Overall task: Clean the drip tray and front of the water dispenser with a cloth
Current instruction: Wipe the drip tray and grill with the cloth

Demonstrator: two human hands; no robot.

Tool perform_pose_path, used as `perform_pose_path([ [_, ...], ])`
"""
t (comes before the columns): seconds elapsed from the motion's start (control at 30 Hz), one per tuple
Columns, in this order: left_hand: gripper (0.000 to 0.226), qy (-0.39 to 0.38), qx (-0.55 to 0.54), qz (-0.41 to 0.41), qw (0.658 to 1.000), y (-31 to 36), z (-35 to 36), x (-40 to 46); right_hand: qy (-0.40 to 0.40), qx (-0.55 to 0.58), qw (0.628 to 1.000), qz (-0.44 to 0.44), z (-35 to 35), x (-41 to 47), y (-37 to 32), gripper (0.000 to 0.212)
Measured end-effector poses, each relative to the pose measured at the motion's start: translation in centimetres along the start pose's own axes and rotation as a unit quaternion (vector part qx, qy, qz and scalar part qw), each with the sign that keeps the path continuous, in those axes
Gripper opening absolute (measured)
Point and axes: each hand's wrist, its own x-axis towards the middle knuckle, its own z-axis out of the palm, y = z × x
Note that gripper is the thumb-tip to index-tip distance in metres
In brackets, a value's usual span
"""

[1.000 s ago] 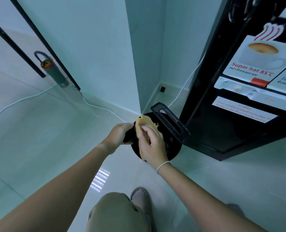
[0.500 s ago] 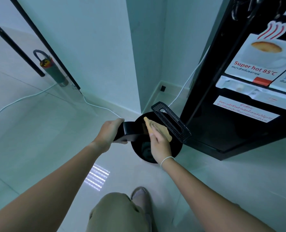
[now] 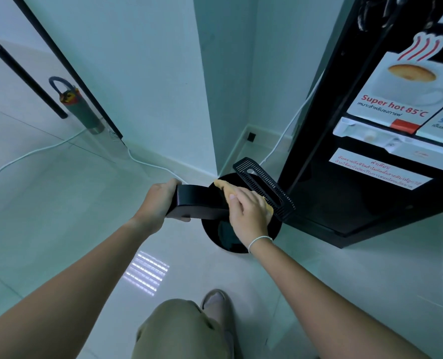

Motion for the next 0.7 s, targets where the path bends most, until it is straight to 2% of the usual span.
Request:
perform_pose_path([
  [0.1,0.027,-0.01,-0.007,-0.002,1.0,0.2,-0.6,0.1,-0.04,0.015,0.998,0.053,-0.7,0.9,1.3,0.031],
  [0.23,0.019,0.0,-0.011,-0.002,1.0,0.4,-1.4,0.1,-0.076,0.162,0.976,0.124,-1.5,1.3,2.3,0.032],
  [0.33,0.02,0.01,-0.038,-0.009,0.999,0.4,-1.8,-0.2,-0.087,0.218,0.954,0.188,-2.0,1.6,2.9,0.033],
  [0.5,0.02,0.024,-0.066,-0.011,0.997,0.0,-2.1,-0.1,-0.089,0.296,0.91,0.276,-2.0,2.1,3.4,0.033],
  [0.63,0.022,0.043,-0.088,-0.013,0.995,-0.7,-2.7,-0.2,-0.058,0.363,0.869,0.332,-2.0,2.6,3.9,0.03],
  [0.7,0.024,0.048,-0.116,-0.018,0.992,-1.3,-2.8,-0.3,-0.05,0.368,0.856,0.359,-2.1,2.6,4.3,0.023],
])
